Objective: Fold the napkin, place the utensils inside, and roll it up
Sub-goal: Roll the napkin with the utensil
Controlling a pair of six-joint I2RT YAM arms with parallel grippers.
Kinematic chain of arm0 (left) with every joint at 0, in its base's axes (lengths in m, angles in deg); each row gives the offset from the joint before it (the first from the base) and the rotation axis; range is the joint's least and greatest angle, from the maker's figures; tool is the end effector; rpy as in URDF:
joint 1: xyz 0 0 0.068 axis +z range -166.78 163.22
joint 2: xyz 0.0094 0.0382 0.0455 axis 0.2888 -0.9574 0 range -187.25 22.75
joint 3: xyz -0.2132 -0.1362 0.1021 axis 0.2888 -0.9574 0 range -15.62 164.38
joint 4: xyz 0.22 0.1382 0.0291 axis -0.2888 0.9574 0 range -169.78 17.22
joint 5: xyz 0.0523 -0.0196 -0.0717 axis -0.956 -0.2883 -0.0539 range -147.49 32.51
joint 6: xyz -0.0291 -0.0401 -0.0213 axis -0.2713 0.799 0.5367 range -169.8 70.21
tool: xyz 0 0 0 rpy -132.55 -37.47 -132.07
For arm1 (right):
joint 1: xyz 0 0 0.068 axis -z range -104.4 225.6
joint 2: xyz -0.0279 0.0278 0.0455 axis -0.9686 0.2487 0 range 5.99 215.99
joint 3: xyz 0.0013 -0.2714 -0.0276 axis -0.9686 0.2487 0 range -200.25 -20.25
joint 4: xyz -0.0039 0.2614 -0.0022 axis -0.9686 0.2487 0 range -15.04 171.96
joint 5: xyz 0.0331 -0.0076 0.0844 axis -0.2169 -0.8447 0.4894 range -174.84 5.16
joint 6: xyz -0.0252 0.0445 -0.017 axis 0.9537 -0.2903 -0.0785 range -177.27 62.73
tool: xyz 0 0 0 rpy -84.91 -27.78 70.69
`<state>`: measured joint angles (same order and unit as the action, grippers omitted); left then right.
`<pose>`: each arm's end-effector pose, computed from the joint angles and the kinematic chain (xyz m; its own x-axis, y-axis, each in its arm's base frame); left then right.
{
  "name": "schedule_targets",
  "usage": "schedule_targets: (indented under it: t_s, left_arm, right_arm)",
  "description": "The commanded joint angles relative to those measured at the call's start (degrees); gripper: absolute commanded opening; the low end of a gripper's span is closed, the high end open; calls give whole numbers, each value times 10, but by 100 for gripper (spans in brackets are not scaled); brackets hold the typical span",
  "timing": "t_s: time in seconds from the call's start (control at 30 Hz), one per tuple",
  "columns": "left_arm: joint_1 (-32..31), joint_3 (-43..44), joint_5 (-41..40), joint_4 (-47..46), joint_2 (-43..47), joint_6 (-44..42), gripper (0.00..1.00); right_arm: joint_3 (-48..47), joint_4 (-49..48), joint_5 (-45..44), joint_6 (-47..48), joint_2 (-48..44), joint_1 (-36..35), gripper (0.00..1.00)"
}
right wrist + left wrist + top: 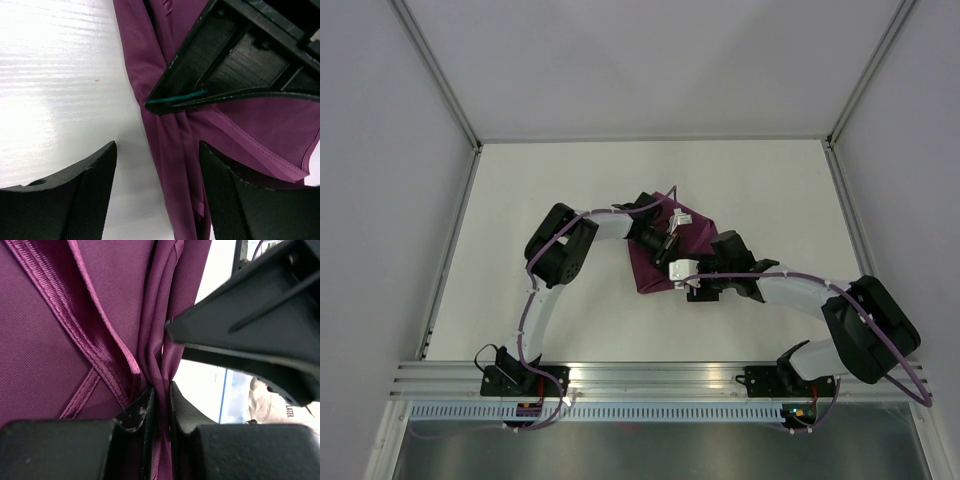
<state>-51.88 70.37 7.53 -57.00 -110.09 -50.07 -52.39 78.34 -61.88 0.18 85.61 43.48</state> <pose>0.3429 -0.2804 0.0859 -0.7646 0.5398 -0.3521 0.5046 0.1616 -0.8481 0.2041 0.1445 0.1504 0.2351 -0.7689 -0.5946 -0.9293 0.0015 -0.3694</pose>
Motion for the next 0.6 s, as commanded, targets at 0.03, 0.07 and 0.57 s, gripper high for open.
schedule_targets:
  t_s: [0.03,0.07,0.57]
  left_arm:
    - [4,7,-55,38,-35,-23,2]
    - [5,8,-54,39,-35,-24,2]
    - [12,43,-36,85,-57,-53,2]
  right_arm:
    - [-28,-11,9,28,32,-9,73]
    - [-32,-9,9,31,36,-9,72]
    - [-132,176,9,101,141,-15,53]
